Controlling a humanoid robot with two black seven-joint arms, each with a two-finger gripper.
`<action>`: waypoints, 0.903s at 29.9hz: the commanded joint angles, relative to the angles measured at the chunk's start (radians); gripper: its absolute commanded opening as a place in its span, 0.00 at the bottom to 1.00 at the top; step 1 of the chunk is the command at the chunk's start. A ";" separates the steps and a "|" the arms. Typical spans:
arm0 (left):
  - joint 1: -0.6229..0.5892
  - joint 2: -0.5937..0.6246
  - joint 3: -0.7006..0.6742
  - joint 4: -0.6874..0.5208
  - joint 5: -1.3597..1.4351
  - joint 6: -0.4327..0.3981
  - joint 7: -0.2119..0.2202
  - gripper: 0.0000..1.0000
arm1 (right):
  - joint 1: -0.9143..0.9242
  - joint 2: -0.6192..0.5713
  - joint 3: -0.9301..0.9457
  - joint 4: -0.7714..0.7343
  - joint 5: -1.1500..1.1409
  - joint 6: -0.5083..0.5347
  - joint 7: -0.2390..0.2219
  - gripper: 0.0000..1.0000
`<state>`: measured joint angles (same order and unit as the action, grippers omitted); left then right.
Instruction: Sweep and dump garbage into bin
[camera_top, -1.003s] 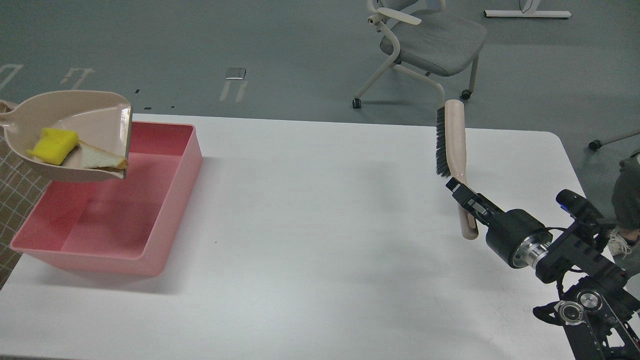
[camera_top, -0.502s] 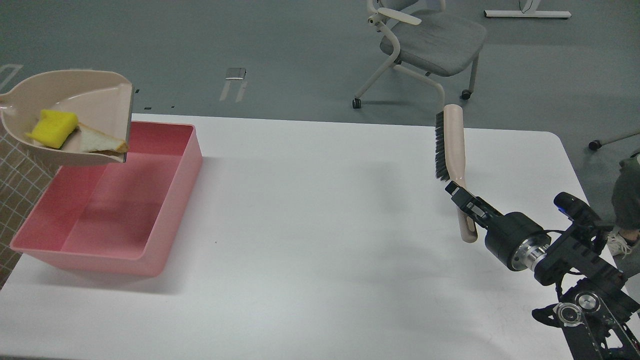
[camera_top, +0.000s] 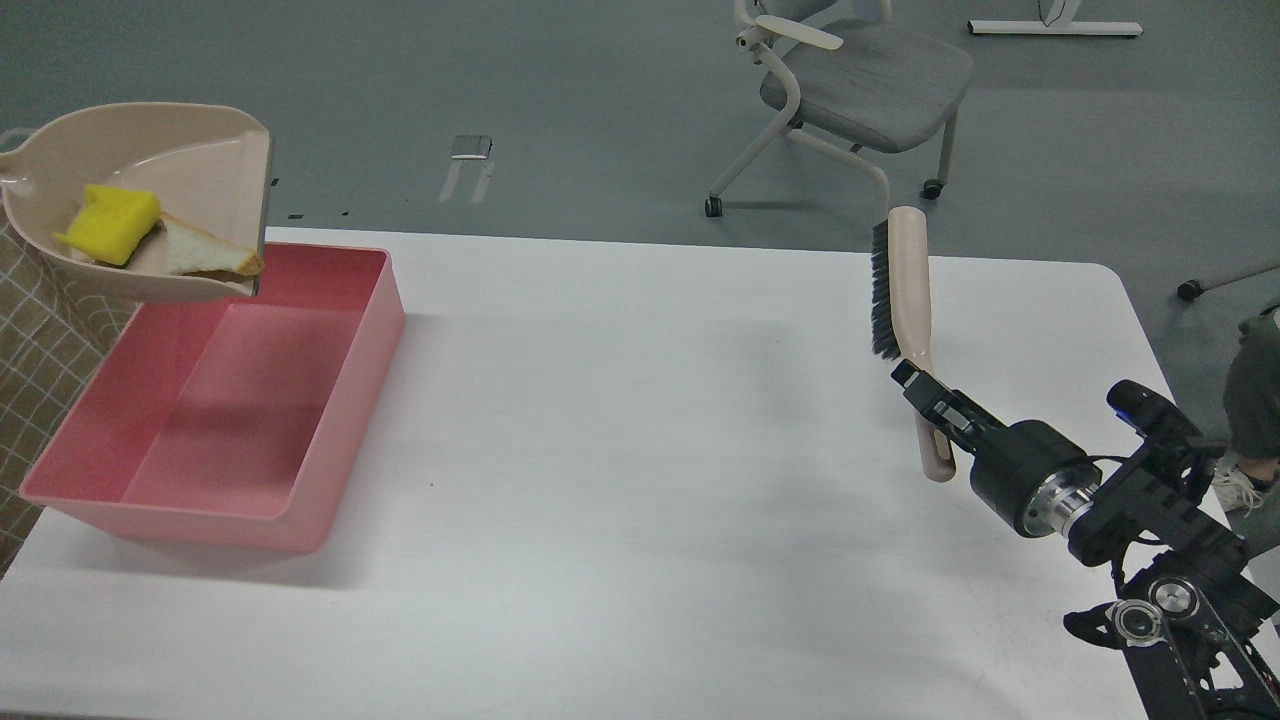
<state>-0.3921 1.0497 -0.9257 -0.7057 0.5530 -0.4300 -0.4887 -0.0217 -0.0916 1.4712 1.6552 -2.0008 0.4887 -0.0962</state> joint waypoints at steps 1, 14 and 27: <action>-0.001 0.000 -0.001 0.000 -0.005 -0.055 0.000 0.00 | 0.000 0.000 0.001 -0.005 -0.001 0.000 0.004 0.24; -0.008 -0.014 -0.096 -0.001 -0.007 -0.059 0.000 0.00 | 0.006 -0.002 0.001 -0.025 -0.001 0.000 0.007 0.24; -0.014 -0.013 -0.134 -0.005 0.004 -0.059 0.000 0.00 | 0.003 -0.020 0.003 -0.034 -0.003 0.000 0.024 0.24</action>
<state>-0.4002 1.0355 -1.0570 -0.7074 0.5548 -0.4888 -0.4887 -0.0184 -0.1119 1.4741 1.6226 -2.0033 0.4887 -0.0727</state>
